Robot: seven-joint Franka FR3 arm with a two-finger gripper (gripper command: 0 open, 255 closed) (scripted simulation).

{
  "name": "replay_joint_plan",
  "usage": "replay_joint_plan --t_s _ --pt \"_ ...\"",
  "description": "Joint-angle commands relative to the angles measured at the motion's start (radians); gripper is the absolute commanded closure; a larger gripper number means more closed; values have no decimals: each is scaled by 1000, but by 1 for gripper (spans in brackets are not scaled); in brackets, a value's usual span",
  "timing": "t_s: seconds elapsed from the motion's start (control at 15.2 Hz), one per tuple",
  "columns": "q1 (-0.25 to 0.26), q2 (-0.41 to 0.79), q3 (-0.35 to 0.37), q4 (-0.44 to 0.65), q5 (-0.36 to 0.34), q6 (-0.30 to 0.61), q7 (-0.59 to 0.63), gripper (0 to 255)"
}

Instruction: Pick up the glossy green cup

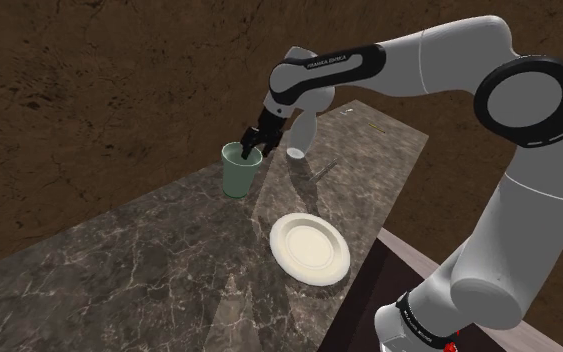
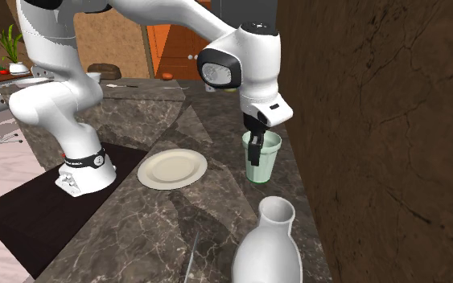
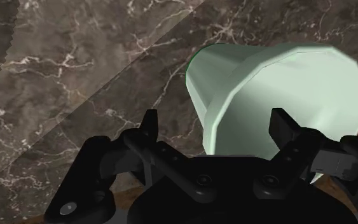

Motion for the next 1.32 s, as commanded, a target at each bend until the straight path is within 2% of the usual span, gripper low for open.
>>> replay_joint_plan --t_s 0.0,0.59,1.25 --pt "0 2 0 -3 1 6 -2 255" --pt "0 2 0 -2 1 4 -1 255" --pt "-1 -56 -5 57 -18 -110 32 255"
